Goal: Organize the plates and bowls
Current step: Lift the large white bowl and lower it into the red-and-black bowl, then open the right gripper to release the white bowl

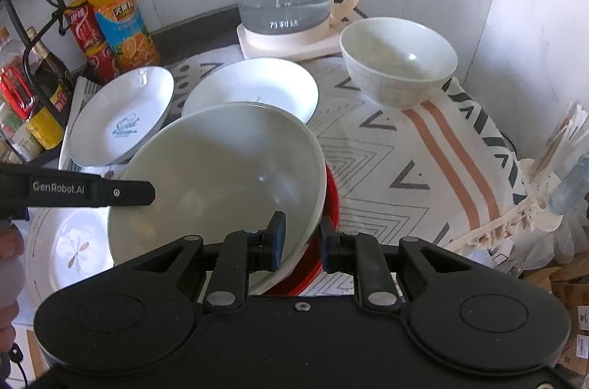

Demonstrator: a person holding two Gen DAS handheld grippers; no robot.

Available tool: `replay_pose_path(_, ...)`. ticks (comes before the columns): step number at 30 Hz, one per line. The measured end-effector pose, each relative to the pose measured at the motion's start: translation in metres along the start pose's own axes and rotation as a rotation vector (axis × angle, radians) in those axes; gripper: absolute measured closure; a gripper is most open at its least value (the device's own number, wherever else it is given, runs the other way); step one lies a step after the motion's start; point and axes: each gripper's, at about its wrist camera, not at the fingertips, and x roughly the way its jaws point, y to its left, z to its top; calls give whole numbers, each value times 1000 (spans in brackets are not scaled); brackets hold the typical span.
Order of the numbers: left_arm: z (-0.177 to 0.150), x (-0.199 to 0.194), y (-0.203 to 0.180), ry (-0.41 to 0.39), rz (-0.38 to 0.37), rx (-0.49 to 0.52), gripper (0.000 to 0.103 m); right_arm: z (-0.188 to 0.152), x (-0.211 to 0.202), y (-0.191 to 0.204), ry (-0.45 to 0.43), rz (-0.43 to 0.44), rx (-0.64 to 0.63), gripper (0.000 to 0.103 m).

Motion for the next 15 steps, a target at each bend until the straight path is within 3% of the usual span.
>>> replay_pose_path(11,5,5,-9,-11,65,12,93,1,-2,-10,-44,15,-7,76)
replay_pose_path(15,12,-2,-11,-42,84,5,78,4,-9,-20,-80,19,15,58)
